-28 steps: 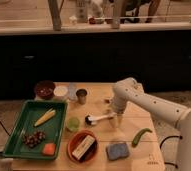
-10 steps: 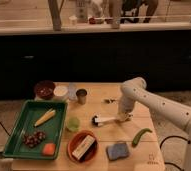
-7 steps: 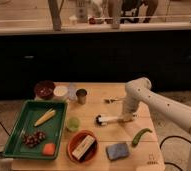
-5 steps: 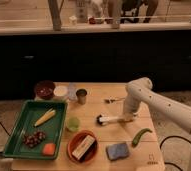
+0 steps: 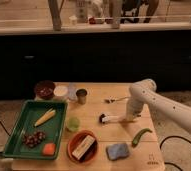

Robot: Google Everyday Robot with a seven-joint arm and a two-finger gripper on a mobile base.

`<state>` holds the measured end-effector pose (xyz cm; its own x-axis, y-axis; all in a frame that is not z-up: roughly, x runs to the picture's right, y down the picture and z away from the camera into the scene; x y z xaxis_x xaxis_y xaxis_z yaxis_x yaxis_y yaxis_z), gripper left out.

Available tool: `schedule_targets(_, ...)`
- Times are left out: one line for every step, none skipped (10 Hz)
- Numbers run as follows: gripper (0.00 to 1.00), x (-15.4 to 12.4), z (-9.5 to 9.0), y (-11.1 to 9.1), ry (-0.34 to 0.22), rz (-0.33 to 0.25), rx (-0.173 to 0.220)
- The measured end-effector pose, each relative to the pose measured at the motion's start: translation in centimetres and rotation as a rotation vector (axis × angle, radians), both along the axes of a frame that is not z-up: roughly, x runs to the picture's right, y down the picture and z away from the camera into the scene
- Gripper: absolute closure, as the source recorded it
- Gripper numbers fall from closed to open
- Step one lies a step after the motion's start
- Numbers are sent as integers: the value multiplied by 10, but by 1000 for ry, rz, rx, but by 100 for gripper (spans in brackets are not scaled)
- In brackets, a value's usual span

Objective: Wipe table surface with brush

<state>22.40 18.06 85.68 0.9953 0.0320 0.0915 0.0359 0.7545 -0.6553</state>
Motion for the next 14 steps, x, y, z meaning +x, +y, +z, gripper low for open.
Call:
schedule_targets(98, -1, 1, -2, 6, 5, 1)
schedule_targets(98, 3, 2, -7, 18, 15, 8)
schedule_targets(98, 12, 4, -12, 37, 26, 8)
schedule_targets(98, 14, 6, -15, 48, 24, 5)
schedule_targets(98, 13, 11, -23, 55, 21, 8)
schedule_targets(98, 13, 17, -30, 59, 15, 9)
schedule_targets(98, 10, 23, -39, 55, 5, 10)
schedule_targets(98, -1, 25, -43, 33, -16, 14)
schedule_targets(98, -13, 23, -45, 5, -37, 17)
schedule_targets(98, -31, 15, -45, -50, -76, 30)
schedule_targets(98, -40, 5, -41, -92, -105, 36)
schedule_targets(98, -46, -3, -34, -124, -130, 37)
schedule_targets(98, -48, -16, -22, -159, -166, 34)
schedule_targets(98, -45, -26, -13, -175, -188, 28)
